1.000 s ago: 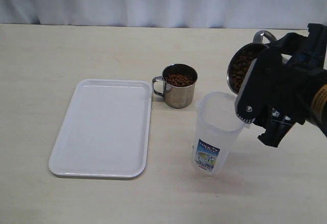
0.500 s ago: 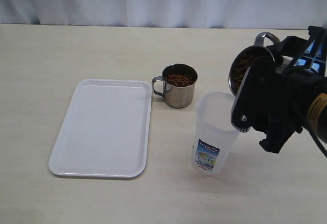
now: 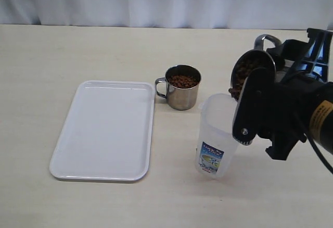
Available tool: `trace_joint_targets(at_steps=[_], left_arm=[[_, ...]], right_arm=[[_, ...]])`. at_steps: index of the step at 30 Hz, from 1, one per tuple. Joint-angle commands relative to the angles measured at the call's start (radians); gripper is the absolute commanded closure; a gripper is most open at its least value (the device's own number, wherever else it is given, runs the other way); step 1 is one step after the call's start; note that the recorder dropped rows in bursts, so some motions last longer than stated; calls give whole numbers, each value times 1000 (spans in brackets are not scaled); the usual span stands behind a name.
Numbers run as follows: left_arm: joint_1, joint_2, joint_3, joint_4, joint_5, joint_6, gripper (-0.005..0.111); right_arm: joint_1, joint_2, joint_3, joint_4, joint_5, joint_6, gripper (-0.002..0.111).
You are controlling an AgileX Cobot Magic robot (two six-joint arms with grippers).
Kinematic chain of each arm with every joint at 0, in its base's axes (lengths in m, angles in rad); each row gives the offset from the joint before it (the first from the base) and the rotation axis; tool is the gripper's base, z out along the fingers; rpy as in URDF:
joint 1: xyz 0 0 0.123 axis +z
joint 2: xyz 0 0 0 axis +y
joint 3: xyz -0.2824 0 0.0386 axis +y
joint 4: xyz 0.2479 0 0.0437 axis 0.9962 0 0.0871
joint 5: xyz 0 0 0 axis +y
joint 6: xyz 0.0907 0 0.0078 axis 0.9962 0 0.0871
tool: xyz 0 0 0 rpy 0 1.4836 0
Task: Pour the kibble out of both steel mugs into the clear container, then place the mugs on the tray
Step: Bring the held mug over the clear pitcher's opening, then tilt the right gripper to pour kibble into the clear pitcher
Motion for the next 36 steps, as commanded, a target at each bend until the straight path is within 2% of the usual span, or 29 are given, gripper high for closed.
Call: trace_joint_targets(at_steps=[1,20,30,36], left_arm=[[1,-2,3,3,-6,0,107],[1,-2,3,3,-6,0,107],[1,-2,3,3,-6,0,107],[1,-2,3,3,-6,0,107]], right_arm=[[3,0,-3,-24,14,-29,104],[3,0,-3,-161,2,-100,104],[3,0,-3,-141,2,-164,104],[3,0,-3,-77,2,-277,104]])
